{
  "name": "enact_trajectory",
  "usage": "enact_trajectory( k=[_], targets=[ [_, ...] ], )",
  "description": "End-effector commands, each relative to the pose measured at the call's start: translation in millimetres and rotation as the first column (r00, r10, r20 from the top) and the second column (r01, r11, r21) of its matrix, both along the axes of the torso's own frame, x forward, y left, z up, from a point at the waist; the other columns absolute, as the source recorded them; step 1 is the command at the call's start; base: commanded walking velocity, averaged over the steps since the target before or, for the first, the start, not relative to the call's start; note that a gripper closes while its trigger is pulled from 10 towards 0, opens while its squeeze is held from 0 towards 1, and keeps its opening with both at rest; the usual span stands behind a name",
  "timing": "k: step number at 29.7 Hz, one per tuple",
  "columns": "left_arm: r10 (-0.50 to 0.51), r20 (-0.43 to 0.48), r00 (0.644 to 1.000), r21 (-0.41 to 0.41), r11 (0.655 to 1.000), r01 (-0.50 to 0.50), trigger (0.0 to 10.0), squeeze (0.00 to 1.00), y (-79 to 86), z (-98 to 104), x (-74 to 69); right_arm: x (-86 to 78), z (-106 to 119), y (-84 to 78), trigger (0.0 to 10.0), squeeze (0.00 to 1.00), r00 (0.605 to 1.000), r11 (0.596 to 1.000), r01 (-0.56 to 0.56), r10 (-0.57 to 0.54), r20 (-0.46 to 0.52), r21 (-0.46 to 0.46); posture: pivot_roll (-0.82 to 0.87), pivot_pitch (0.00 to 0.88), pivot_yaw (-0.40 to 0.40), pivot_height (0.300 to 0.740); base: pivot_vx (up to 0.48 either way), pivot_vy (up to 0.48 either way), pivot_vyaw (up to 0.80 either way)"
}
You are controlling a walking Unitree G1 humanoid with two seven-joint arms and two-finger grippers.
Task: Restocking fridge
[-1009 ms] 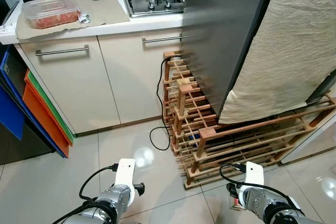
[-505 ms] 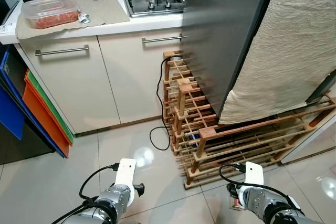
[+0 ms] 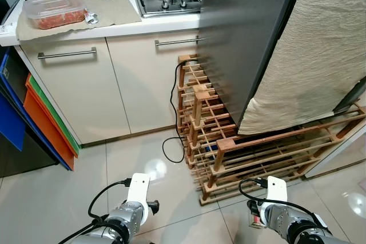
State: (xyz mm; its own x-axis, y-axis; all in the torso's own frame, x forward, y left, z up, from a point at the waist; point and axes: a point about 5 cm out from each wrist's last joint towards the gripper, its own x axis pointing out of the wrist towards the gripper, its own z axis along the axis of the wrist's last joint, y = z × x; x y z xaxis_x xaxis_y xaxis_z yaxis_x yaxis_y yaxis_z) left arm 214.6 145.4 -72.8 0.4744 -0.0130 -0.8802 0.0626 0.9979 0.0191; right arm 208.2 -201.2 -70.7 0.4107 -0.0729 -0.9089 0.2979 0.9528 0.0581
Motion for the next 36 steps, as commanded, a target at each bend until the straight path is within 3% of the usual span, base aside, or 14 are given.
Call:
enact_trajectory(
  k=[1, 28, 36],
  targets=[
    [-0.009, 0.002, 1.0, 0.005, 1.0, 0.009, 10.0, 0.0, -0.9, -0.1, -0.1, 0.6, 0.8, -2.6, 10.0, 0.0, 1.0, 1.0, 0.008, -0.008, 0.003, -0.007, 0.07, 0.0, -0.025, 0.74, 0.0, 0.0, 0.0],
    [0.029, -0.001, 1.0, -0.007, 1.0, -0.029, 10.0, 0.0, 1.9, 1.4, 2.4, 7.4, 4.0, 1.0, 10.0, 0.0, 1.0, 1.0, 0.016, -0.016, 0.014, -0.005, 0.07, 0.0, -0.021, 0.74, 0.0, 0.0, 0.0],
    [-0.008, -0.005, 1.0, 0.008, 1.0, 0.008, 10.0, 0.0, 1.8, 1.1, 1.9, 6.2, 3.3, 1.2, 10.0, 0.0, 1.0, 1.0, 0.018, -0.018, 0.015, 0.005, 0.07, 0.0, -0.006, 0.74, 0.0, 0.0, 0.0]
  ],
)
